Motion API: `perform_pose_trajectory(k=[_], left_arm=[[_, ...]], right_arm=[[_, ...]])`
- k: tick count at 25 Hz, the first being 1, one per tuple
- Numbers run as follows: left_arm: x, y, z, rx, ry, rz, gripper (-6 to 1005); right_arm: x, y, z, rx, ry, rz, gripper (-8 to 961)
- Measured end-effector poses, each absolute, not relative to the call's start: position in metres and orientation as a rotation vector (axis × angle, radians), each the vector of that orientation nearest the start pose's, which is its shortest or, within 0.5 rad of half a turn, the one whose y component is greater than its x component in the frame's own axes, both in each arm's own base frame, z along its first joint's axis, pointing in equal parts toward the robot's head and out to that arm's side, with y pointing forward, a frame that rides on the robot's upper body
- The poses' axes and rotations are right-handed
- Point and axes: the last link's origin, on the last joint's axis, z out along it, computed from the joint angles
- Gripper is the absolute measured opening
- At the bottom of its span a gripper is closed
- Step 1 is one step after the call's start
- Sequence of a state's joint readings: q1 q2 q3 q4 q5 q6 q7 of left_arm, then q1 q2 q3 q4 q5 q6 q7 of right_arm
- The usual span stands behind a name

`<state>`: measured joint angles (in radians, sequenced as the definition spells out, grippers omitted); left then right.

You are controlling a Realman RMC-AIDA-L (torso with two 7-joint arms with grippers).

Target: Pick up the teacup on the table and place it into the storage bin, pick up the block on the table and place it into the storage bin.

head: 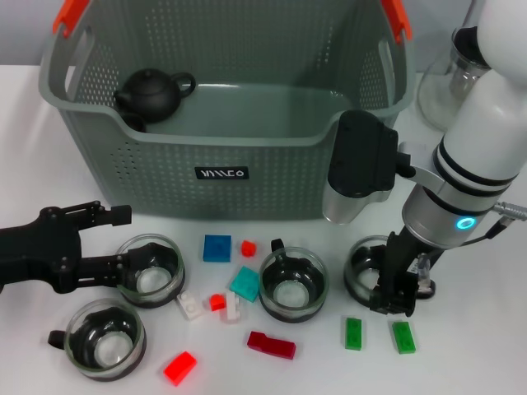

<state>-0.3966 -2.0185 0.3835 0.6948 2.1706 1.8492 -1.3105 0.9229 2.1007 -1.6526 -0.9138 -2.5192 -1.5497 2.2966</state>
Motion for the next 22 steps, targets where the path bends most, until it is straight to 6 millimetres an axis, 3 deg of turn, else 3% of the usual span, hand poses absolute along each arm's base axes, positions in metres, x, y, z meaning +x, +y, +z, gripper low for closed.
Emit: perform_pose_trajectory(k=[6,11,16,22], left_arm=[[-0.317,0.267,0.054,-2.670,-0.703,-0.768,825],[-0.317,0.267,0.055,-2.668,-0.702,-0.768,825],[-0.317,0.268,0.056,-2.656,-0.702,-0.773,824],[-0.318,0.270,0.057,-2.649,-0.706,-0.767,824]], right_arm=[[0.144,0.347,-0.075,-2.973,0.367,-0.975,74],[0.127,0.344,-0.048,-3.087,0.375,-0.801,63],[0.109,0.342,0.010,-3.229,0.412,-0.436,58],[0.103,0.342,0.043,-3.288,0.396,-0.021,57]])
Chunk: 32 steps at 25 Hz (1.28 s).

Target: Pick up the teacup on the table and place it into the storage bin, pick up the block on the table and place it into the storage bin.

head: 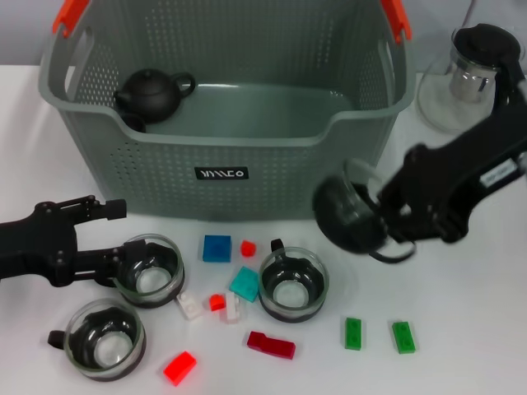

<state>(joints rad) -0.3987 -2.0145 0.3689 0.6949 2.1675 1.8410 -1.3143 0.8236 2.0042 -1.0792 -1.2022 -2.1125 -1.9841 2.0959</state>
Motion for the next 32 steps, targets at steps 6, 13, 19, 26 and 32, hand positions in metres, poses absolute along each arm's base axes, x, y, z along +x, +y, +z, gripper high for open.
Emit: perform_pose_trajectory(k=[6,13,19,26,32], left_arm=[[-0.315,0.273,0.058,-2.651,-0.695,-0.769,824],[-0.314,0.276,0.058,-2.639,-0.689,-0.779,825],[-0.314,0.277,0.059,-2.610,-0.696,-0.798,826],[-0.313,0.278,0.056,-2.607,-0.699,-0.801,825],[-0.313,0.278,0.054,-2.606,-0.703,-0.808,824]], right_arm=[[0.082,0.355,0.065,-3.163,0.327,0.480,56],[0.059,0.400,0.064,-2.817,0.468,0.672,57],[0.033,0.441,0.025,-2.644,0.600,0.517,57],[0.018,0.471,-0.052,-2.595,0.602,0.120,57],[0.022,0.478,-0.086,-2.540,0.462,-0.045,56]])
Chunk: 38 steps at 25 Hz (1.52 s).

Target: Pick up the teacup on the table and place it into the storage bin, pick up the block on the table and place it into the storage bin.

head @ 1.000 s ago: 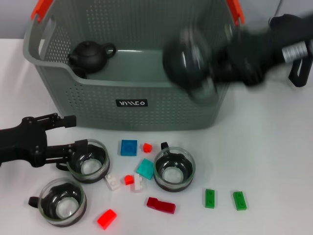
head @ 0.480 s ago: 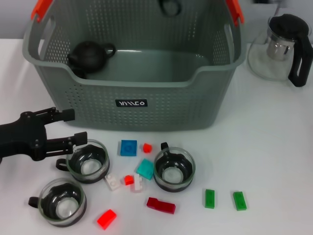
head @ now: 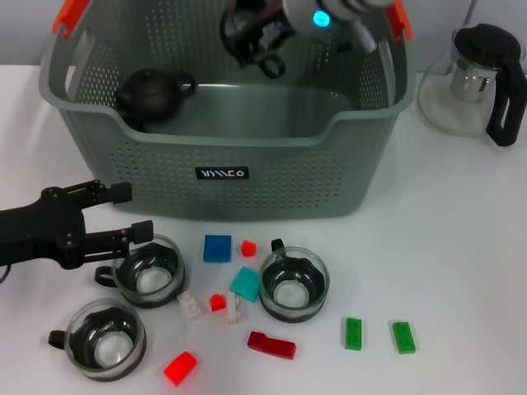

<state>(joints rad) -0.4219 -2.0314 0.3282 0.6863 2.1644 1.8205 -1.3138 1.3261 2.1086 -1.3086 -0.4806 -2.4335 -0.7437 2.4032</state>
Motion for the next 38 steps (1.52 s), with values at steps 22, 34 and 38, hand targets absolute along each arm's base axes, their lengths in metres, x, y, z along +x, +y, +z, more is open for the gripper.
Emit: perform_pose_trajectory(k=[22,34,38], left_arm=[[-0.313,0.283,0.049,-2.596,-0.714,-0.796,824],[-0.311,0.282,0.046,-2.599,-0.716,-0.803,824],[-0.311,0.282,0.046,-2.598,-0.716,-0.804,821]], right_arm=[[0.067,0.466,-0.101,-2.517,0.643,-0.216,57],[0.073,0.466,-0.101,-2.522,0.601,-0.236,82],[0.073,0.466,-0.100,-2.523,0.588,-0.229,91]])
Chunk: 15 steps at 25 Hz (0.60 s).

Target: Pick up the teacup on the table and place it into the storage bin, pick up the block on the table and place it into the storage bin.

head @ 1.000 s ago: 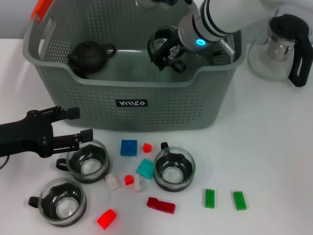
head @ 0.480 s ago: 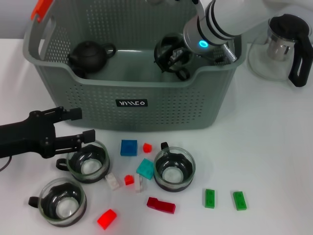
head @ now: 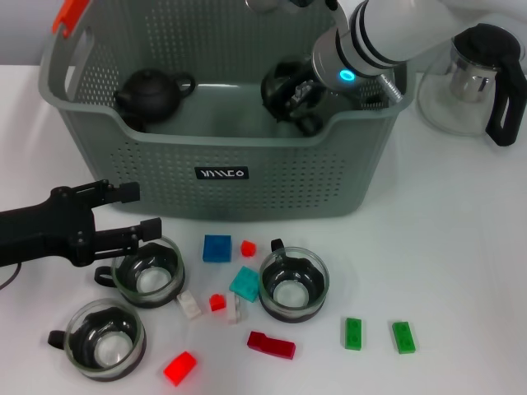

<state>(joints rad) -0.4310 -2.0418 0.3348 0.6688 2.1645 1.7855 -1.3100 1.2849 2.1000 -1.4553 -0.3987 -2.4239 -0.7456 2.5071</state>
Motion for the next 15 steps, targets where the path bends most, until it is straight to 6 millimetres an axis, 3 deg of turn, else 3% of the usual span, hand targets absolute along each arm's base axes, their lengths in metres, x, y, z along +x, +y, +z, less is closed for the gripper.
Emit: perform_pose_trajectory(k=[4,9,12,15], left_arm=[[-0.312,0.282,0.046,-2.592,-0.717,-0.807,807],[-0.311,0.283,0.047,-2.590,-0.716,-0.807,808],[-0.312,0.283,0.047,-2.583,-0.719,-0.807,809],[-0.313,0.283,0.049,-2.579,-0.724,-0.806,808]], right_arm=[[0.072,0.467,-0.099,-2.523,0.577,-0.234,100],[0.065,0.472,-0.091,-2.508,0.546,-0.187,302],[0.049,0.477,-0.067,-2.480,0.544,-0.002,445],[0.035,0.473,-0.029,-2.459,0.566,0.238,551]])
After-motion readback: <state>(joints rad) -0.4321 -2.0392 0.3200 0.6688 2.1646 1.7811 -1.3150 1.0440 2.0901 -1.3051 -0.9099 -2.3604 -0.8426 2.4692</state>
